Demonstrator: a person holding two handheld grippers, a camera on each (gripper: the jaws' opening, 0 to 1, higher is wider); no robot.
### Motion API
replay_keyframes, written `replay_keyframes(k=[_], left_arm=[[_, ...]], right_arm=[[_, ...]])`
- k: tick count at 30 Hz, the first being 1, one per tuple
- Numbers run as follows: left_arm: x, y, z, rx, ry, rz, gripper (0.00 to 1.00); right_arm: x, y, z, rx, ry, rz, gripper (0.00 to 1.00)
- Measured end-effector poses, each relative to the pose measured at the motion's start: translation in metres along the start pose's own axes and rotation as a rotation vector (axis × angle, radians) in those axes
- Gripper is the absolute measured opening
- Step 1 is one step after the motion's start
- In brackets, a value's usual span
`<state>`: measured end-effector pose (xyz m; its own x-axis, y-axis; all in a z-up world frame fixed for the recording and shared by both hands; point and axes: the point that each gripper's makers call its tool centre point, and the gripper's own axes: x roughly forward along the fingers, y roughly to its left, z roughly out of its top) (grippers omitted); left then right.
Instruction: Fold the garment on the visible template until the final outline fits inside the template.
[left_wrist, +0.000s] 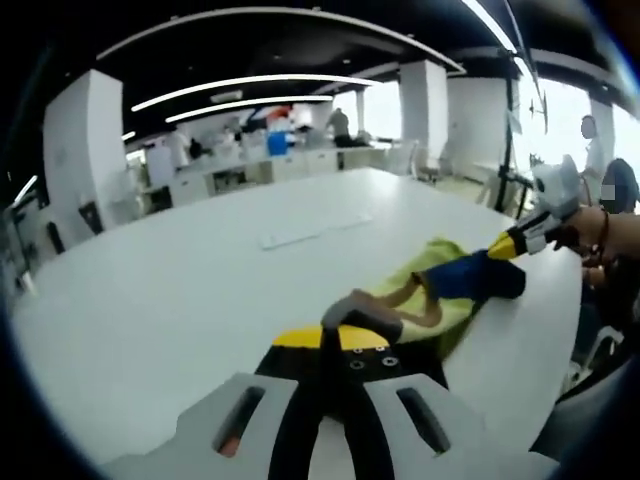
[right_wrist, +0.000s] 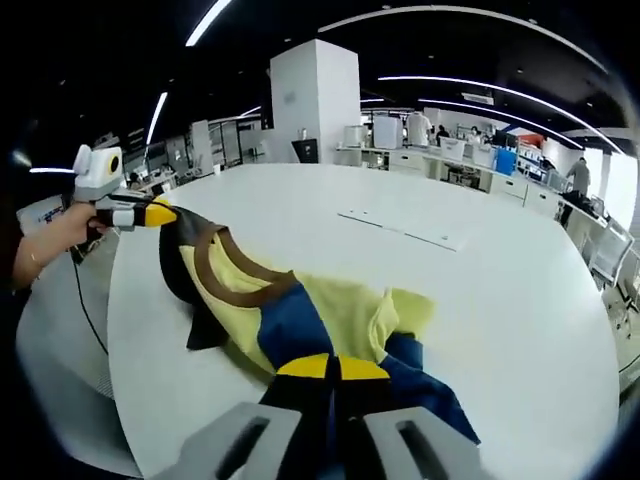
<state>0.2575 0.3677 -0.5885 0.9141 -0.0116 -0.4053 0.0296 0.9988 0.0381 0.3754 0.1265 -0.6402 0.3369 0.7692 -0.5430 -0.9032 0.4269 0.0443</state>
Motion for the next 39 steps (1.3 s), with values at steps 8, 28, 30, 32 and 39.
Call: replay_keyframes(k=[8, 28, 30, 32, 39], left_arm=[[-0.004, 0.012, 0.027, 0.014, -0.052, 0.011, 0.0], [0.056, 0.03, 0.092, 0.068, -0.101, -0.005, 0.0], [0.065, 0.033, 0.094, 0.06, -0.088, -0.004, 0.0], [0.075, 0.036, 0.1, 0.068, -0.089, -0.006, 0.0], [0.109, 0.045, 0.105, 0.087, -0.064, -0.025, 0.0]], right_arm=[[-0.015, -0.015, 0.033, 0.007, -0.076, -0.031, 0.0], [-0.008, -0.077, 0.091, 0.016, -0.154, -0.132, 0.0], [-0.005, -0.082, 0.095, 0.02, -0.16, -0.136, 0.0], [-0.001, -0.087, 0.096, 0.028, -0.16, -0.144, 0.0], [0.016, -0.11, 0.102, 0.065, -0.172, -0.169, 0.0]])
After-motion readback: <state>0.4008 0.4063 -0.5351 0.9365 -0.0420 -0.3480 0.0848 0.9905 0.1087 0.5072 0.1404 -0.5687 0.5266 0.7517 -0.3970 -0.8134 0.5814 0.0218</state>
